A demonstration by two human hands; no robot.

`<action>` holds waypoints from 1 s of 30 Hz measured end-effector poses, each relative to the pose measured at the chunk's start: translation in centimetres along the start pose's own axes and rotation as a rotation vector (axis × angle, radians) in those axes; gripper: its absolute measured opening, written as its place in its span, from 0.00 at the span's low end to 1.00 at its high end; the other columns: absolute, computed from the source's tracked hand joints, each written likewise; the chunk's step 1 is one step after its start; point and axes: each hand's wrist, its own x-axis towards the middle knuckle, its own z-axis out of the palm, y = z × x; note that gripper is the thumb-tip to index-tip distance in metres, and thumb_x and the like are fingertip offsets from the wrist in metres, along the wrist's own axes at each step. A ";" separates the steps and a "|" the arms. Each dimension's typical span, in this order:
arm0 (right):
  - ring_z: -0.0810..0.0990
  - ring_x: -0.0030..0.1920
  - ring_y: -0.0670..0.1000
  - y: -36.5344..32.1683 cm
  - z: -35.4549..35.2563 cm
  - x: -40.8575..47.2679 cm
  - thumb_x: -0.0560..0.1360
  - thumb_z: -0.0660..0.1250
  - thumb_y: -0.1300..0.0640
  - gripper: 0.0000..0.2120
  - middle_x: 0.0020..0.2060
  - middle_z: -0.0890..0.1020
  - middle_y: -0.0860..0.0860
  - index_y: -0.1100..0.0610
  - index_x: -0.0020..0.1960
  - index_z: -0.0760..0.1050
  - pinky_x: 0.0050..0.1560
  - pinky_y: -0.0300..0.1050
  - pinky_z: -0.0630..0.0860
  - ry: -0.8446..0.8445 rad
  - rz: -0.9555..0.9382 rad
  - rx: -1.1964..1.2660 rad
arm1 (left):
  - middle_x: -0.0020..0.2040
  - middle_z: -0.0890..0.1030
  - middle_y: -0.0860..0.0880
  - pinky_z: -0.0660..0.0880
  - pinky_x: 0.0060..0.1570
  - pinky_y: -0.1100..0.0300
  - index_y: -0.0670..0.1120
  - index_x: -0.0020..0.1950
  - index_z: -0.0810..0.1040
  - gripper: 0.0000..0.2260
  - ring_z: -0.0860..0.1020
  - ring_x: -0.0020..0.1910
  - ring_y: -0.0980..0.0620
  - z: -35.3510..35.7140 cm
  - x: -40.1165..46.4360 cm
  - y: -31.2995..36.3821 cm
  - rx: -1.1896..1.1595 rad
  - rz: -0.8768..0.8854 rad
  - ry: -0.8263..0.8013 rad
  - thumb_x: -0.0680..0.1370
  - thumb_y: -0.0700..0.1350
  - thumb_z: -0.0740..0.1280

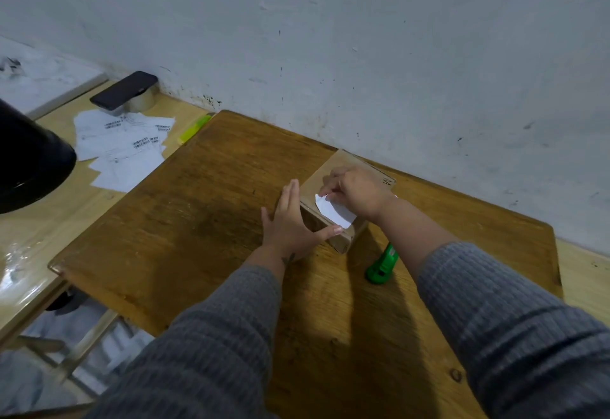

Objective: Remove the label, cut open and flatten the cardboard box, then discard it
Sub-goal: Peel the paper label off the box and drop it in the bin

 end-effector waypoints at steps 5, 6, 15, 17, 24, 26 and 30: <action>0.77 0.49 0.50 -0.4 -1.5 -0.1 0.74 0.68 0.49 0.09 0.46 0.82 0.50 0.53 0.49 0.81 0.45 0.44 0.71 -0.099 0.081 -0.040 | 0.79 0.38 0.54 0.36 0.71 0.35 0.49 0.79 0.40 0.44 0.36 0.77 0.54 -0.1 0.3 0.0 0.330 0.229 0.024 0.73 0.72 0.53; 0.77 0.48 0.50 -0.4 -1.7 -0.1 0.74 0.68 0.49 0.09 0.44 0.81 0.49 0.53 0.48 0.81 0.44 0.44 0.70 -0.112 0.090 -0.037 | 0.79 0.38 0.54 0.36 0.71 0.35 0.49 0.79 0.40 0.43 0.36 0.77 0.54 -0.2 0.4 0.1 0.355 0.229 0.014 0.74 0.72 0.52; 0.77 0.51 0.53 -1.1 -1.0 -1.0 0.80 0.56 0.49 0.15 0.48 0.81 0.51 0.52 0.54 0.80 0.43 0.45 0.66 -0.062 0.150 -0.124 | 0.80 0.41 0.51 0.37 0.70 0.33 0.45 0.79 0.43 0.52 0.39 0.78 0.52 0.5 -0.2 1.0 0.413 0.185 0.067 0.67 0.78 0.49; 0.78 0.50 0.53 -1.1 -0.8 -1.2 0.80 0.55 0.48 0.17 0.50 0.83 0.53 0.53 0.54 0.81 0.43 0.45 0.66 -0.070 0.186 -0.129 | 0.80 0.40 0.51 0.36 0.69 0.33 0.45 0.79 0.42 0.52 0.38 0.78 0.52 0.5 -0.1 1.1 0.392 0.173 0.053 0.67 0.78 0.50; 0.78 0.54 0.53 -1.2 -1.2 -2.3 0.73 0.69 0.48 0.16 0.49 0.81 0.49 0.45 0.58 0.68 0.54 0.51 0.67 0.119 0.365 0.056 | 0.79 0.38 0.52 0.35 0.69 0.32 0.46 0.79 0.39 0.52 0.36 0.77 0.52 0.3 -0.2 1.5 0.392 0.148 0.009 0.67 0.79 0.49; 0.75 0.56 0.52 -1.4 -1.3 -2.2 0.72 0.69 0.48 0.09 0.45 0.79 0.46 0.45 0.50 0.71 0.56 0.53 0.65 0.132 0.339 0.043 | 0.79 0.37 0.52 0.35 0.69 0.32 0.46 0.79 0.39 0.52 0.35 0.77 0.52 0.2 -0.2 1.5 0.401 0.146 -0.003 0.67 0.79 0.48; 0.67 0.60 0.52 -1.4 -1.4 -2.9 0.74 0.65 0.44 0.09 0.52 0.76 0.47 0.47 0.49 0.80 0.53 0.49 0.63 0.045 0.236 -0.092 | 0.79 0.36 0.51 0.33 0.68 0.32 0.46 0.79 0.38 0.52 0.34 0.76 0.52 0.0 -0.2 1.6 0.420 0.149 -0.019 0.67 0.79 0.48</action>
